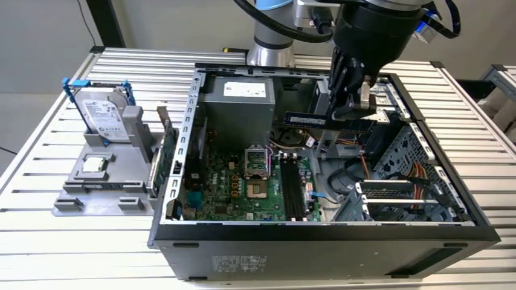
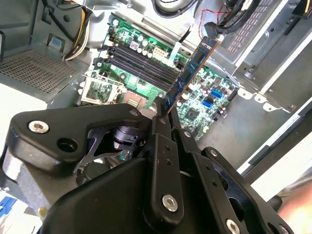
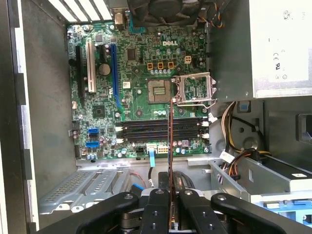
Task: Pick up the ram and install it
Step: 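Pick up the ram and move it above insertion slot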
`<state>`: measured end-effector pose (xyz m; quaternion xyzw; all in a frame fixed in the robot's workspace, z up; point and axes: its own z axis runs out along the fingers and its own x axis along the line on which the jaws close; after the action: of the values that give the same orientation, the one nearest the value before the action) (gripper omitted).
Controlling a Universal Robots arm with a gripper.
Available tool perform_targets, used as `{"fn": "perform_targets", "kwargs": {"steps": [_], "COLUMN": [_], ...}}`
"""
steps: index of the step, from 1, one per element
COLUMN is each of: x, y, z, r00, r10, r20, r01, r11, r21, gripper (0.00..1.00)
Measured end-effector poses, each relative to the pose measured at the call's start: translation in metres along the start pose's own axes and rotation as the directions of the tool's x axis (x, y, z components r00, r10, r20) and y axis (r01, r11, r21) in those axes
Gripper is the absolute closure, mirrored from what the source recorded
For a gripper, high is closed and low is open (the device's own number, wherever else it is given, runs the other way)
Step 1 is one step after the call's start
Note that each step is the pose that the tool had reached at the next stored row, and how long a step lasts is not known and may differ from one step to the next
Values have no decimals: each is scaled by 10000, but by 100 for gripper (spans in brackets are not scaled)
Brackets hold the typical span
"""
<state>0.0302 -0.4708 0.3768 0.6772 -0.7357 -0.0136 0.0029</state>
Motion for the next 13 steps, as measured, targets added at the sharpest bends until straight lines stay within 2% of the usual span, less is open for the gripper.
{"fn": "perform_targets", "kwargs": {"steps": [9,13], "x": [-1,-1], "y": [0,0], "z": [0,1], "r00": [10000,9998], "r10": [4,218], "r20": [0,4], "r01": [-4,-218], "r11": [10000,9998], "r21": [0,3], "gripper": [100,100]}}
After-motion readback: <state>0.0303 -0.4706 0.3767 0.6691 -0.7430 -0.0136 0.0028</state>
